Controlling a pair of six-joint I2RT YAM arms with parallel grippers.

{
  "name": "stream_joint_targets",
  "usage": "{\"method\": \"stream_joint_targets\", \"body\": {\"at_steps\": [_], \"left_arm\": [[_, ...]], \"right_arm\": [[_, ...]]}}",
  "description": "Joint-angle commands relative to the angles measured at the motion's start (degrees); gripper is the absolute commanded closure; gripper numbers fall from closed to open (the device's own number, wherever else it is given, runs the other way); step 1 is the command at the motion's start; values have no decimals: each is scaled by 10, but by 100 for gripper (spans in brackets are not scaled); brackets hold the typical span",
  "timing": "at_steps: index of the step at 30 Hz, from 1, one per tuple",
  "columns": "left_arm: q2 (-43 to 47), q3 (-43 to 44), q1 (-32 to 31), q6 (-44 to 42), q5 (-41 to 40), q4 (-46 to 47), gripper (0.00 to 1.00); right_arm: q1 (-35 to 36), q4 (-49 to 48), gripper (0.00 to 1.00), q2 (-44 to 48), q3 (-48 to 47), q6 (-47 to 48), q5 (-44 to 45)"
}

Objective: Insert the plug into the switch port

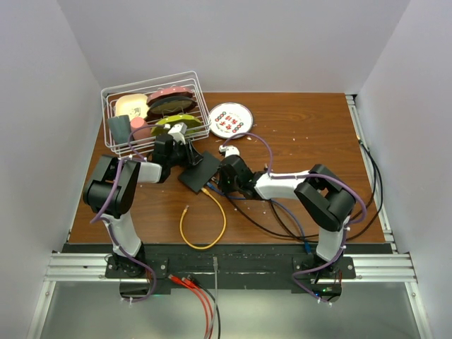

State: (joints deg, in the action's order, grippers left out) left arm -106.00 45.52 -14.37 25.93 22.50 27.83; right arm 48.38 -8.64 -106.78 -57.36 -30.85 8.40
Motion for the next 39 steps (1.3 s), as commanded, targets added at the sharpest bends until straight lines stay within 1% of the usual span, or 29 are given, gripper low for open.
{"method": "stream_joint_targets", "body": {"at_steps": [1,10,17,20,24,25,26,28,29,30,31,32,33,34,35,36,37,39], "left_arm": [[-33,-45,-66,19,120,-187,100],[-38,-34,-91,28,121,-189,100],[-35,-32,-95,26,121,-196,100],[-32,-31,-95,24,115,-199,100],[-23,-27,-90,19,97,-210,100],[-17,-26,-84,17,93,-215,100],[-15,-24,-80,13,89,-221,100],[-10,-15,-67,2,69,-246,98],[-8,-12,-65,-3,61,-255,95],[-4,-10,-62,-7,44,-262,91],[-3,-10,-57,-8,35,-270,83],[0,-11,-55,-8,23,-271,79],[1,-12,-51,-5,19,-271,74],[-1,-10,-50,-5,17,-272,64],[0,-10,-48,-5,13,-273,61],[1,-9,-46,-3,-2,-275,58],[3,-10,-46,-2,-10,-275,54],[11,-10,-40,1,-25,-276,51]], "right_arm": [[-10,-193,100,-31,-58,-15,49],[-10,-177,100,-43,-93,-17,57],[-13,-150,100,-51,-122,-4,61],[-14,-137,100,-47,-119,3,51],[-14,-114,99,-30,-96,14,15],[-14,-109,96,-26,-89,14,3],[-14,-102,85,-12,-82,16,0],[-14,-88,77,3,-54,25,0],[-14,-81,72,21,-43,25,1],[-14,-64,69,29,-25,28,3],[-14,-57,67,38,-17,31,5],[-14,-50,64,46,-9,33,10],[-14,-33,57,62,4,38,11],[-14,-24,54,72,8,40,13],[-14,-17,50,80,13,41,14],[-14,-5,43,99,22,46,15],[-14,0,40,109,25,47,14],[-14,21,34,132,32,53,21]]}}
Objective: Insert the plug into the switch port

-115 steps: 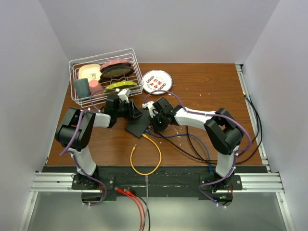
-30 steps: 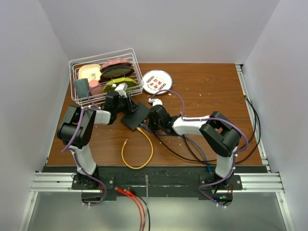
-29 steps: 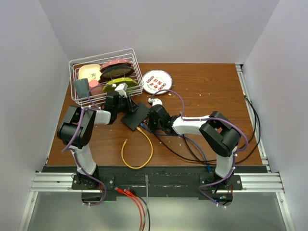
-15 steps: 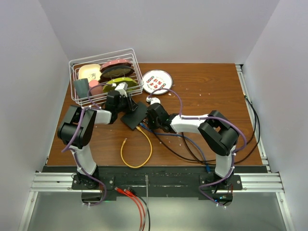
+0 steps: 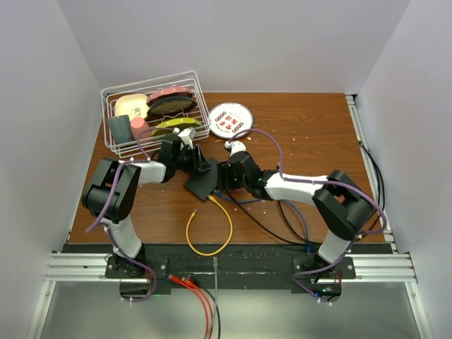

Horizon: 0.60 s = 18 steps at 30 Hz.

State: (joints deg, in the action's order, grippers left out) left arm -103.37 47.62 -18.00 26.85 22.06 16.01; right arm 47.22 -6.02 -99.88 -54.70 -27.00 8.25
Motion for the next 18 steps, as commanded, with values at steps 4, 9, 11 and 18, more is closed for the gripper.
{"method": "stream_joint_targets", "body": {"at_steps": [4,9,11,18], "left_arm": [[18,-35,4,-5,-50,-178,44],[101,-36,5,-3,-91,-194,16],[129,-37,5,-3,-96,-200,13],[261,-31,5,-16,-76,-212,12]], "right_arm": [[-2,40,21,139,12,20,53],[-5,142,10,184,12,12,167],[-17,169,11,185,18,4,201],[-110,189,18,179,73,-24,181]]}}
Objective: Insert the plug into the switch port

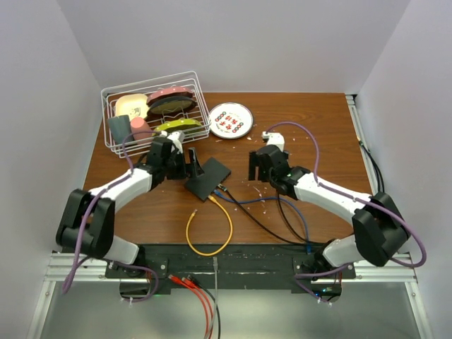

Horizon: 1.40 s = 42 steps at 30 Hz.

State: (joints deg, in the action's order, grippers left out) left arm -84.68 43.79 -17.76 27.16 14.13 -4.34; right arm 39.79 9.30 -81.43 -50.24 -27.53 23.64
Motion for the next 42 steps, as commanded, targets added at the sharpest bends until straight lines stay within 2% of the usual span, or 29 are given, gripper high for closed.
{"method": "stream_joint_targets", "body": {"at_steps": [1,6,9,11,13,14,15,16,18,20,24,28,30,35,39,42], "left_arm": [[85,9,3,-21,6,-12,12],[131,17,3,-22,34,-19,11],[145,13,3,-17,52,-9,11],[149,13,3,-18,57,-8,11],[153,12,3,-21,61,-9,12],[150,14,3,-23,47,-14,12],[149,21,3,-27,37,-35,12],[147,24,3,-31,32,-40,12],[151,24,3,-33,31,-40,12],[159,22,2,-33,32,-34,12],[174,17,3,-34,41,-19,12],[204,5,3,-40,79,13,12],[215,-10,3,-41,103,43,13],[238,-46,3,-33,214,152,14],[225,-85,2,27,326,290,18],[218,-99,-2,61,368,357,20]], "right_arm": [[-40,36,19,-8,30,-19,32],[-67,33,22,-40,33,-10,39],[-78,22,31,-69,23,-9,32],[-85,23,33,-104,11,-9,30],[-93,33,49,-134,1,-17,26],[-102,36,60,-141,-5,-21,19],[-105,34,61,-145,-5,-23,13],[-111,32,77,-148,-2,-23,2],[-113,25,92,-144,2,-24,-5],[-112,10,100,-124,9,-4,-28],[-112,-14,100,-85,14,55,-102],[-112,-72,100,-11,44,110,-256],[-112,-85,100,28,52,118,-299],[-112,-109,100,76,47,147,-512],[-101,-130,100,105,39,136,-625],[-75,-133,100,109,22,132,-652]]}}
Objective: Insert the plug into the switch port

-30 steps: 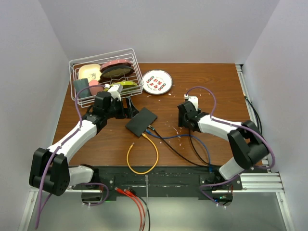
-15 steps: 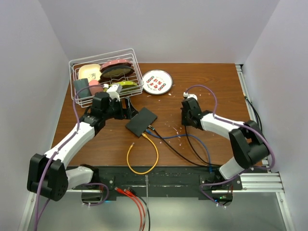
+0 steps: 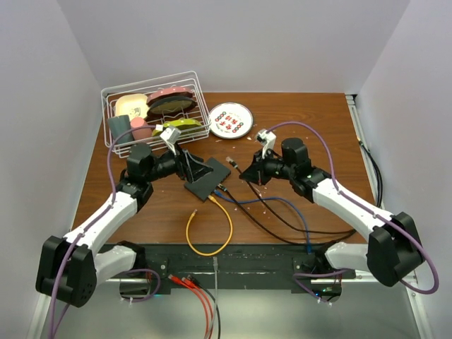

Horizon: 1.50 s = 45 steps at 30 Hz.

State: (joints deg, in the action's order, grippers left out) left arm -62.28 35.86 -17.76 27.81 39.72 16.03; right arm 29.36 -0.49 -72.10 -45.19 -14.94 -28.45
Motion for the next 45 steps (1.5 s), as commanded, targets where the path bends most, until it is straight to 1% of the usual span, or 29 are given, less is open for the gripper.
{"method": "stream_joint_targets", "body": {"at_steps": [1,2,6,12,15,18,21,22,24,32,36,41,43,44,45], "left_arm": [[-7,-25,-5,65,120,167,20],[-9,-31,-7,69,124,184,20],[-30,-20,-22,74,134,188,20],[-26,-25,-36,70,133,197,23],[-25,-25,-37,72,134,199,28],[-26,-37,-41,79,138,228,30],[-35,-32,-43,81,154,234,40],[-35,-30,-43,81,155,234,47],[-35,-32,-44,81,153,234,50],[-39,-27,-44,59,136,204,50],[-39,-21,-44,38,108,169,45],[-42,-20,-44,30,86,153,45],[-37,-21,-44,32,79,155,50],[-35,-24,-44,32,77,158,55],[-32,-25,-44,33,72,157,64]], "right_arm": [[36,-26,100,15,-35,10,-133],[43,-25,100,13,-39,10,-136],[82,-24,100,3,-57,10,-136],[86,-35,100,1,-52,0,-141],[86,-39,100,7,-47,-4,-142],[86,-33,100,10,-46,-2,-140],[85,-38,100,16,-43,-5,-134],[85,-37,100,15,-43,-5,-131],[85,-33,100,16,-45,-3,-130],[86,-28,100,25,-49,0,-127],[85,-14,100,25,-52,7,-123],[86,-3,100,31,-57,13,-118],[86,3,100,30,-59,18,-117],[86,3,100,28,-59,18,-117],[86,3,100,28,-59,20,-115]]}}
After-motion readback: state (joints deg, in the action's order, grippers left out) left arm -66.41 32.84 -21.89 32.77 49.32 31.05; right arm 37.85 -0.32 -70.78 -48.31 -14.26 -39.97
